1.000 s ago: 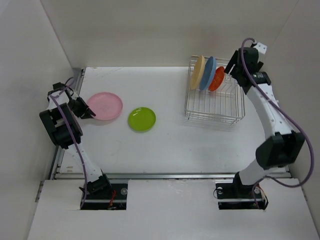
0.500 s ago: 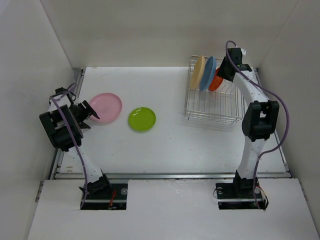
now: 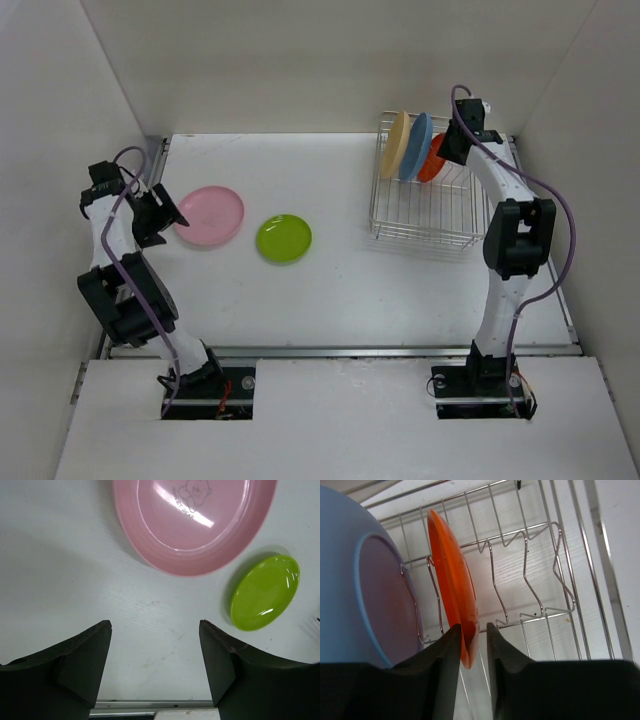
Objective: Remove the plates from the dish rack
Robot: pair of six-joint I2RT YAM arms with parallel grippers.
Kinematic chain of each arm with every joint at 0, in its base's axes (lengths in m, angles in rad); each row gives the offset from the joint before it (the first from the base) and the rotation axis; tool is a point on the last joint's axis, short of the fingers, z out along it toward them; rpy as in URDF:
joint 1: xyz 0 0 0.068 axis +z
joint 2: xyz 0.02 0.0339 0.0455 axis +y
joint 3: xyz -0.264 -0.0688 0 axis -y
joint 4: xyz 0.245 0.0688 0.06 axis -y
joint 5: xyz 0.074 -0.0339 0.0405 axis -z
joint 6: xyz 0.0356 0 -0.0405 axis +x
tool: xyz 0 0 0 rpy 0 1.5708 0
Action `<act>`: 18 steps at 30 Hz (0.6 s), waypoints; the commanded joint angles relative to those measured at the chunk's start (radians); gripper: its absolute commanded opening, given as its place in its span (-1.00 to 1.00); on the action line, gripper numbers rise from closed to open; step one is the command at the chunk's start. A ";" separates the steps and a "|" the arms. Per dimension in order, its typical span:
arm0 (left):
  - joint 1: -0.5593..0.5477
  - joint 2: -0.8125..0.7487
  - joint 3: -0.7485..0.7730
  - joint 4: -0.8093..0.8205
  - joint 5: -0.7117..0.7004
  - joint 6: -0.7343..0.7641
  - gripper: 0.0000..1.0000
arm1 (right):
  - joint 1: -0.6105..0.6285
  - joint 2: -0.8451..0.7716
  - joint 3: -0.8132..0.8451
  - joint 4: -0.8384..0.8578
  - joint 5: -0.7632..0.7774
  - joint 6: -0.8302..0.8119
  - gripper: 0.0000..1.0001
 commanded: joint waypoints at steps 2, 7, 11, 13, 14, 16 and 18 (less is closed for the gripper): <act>0.003 -0.122 -0.041 -0.073 0.036 0.093 0.35 | -0.010 0.048 0.036 0.038 -0.056 -0.006 -0.52; 0.003 -0.212 -0.064 -0.118 0.027 0.147 0.35 | -0.010 -0.010 0.047 0.011 -0.012 -0.006 -1.00; 0.003 -0.271 -0.082 -0.132 0.027 0.171 0.38 | 0.001 -0.145 0.026 0.020 0.106 -0.072 -1.00; 0.003 -0.290 -0.082 -0.141 0.036 0.171 0.38 | 0.025 -0.202 0.026 0.011 0.216 -0.096 -1.00; 0.003 -0.304 -0.082 -0.141 0.036 0.181 0.38 | 0.025 -0.258 0.035 0.002 0.256 -0.110 -1.00; 0.003 -0.313 -0.092 -0.153 0.056 0.190 0.38 | 0.067 -0.314 0.035 -0.008 0.398 -0.158 -1.00; 0.003 -0.313 -0.092 -0.162 0.056 0.190 0.38 | 0.100 -0.398 0.035 -0.008 0.509 -0.202 -1.00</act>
